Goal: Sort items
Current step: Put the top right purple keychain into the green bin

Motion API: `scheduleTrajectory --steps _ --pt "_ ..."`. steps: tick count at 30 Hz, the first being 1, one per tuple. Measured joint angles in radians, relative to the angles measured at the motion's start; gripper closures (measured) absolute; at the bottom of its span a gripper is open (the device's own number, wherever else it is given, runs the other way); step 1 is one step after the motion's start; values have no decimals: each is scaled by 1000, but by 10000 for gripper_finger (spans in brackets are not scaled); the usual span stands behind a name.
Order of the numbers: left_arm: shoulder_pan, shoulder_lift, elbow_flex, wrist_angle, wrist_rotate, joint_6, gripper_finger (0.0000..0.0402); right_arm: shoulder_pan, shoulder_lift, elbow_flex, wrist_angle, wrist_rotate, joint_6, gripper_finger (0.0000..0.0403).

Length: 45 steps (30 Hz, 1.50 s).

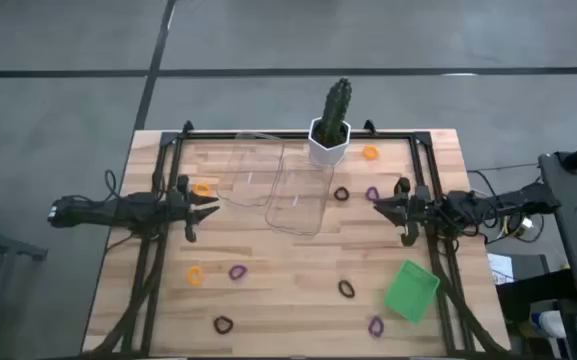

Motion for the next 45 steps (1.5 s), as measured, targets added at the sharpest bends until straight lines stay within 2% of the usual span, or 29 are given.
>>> scheduleTrajectory --steps 9,14,23,27,33,38,45 --pt "0 0 0 0 0 0 300 -1 295 419 -642 125 25 335" --pt "0 0 0 0 0 0 300 0 438 583 -862 180 69 335" --pt "0 0 0 9 0 0 300 -1 561 706 -907 238 99 335" --pt "0 0 0 14 0 0 300 -6 573 720 -906 249 107 335" --pt "0 0 0 15 0 0 300 -74 595 720 -917 248 213 335" --pt "0 0 0 15 0 0 300 -175 657 721 -998 166 253 330" --pt "0 0 0 15 0 0 300 -316 739 722 -1056 72 250 287"
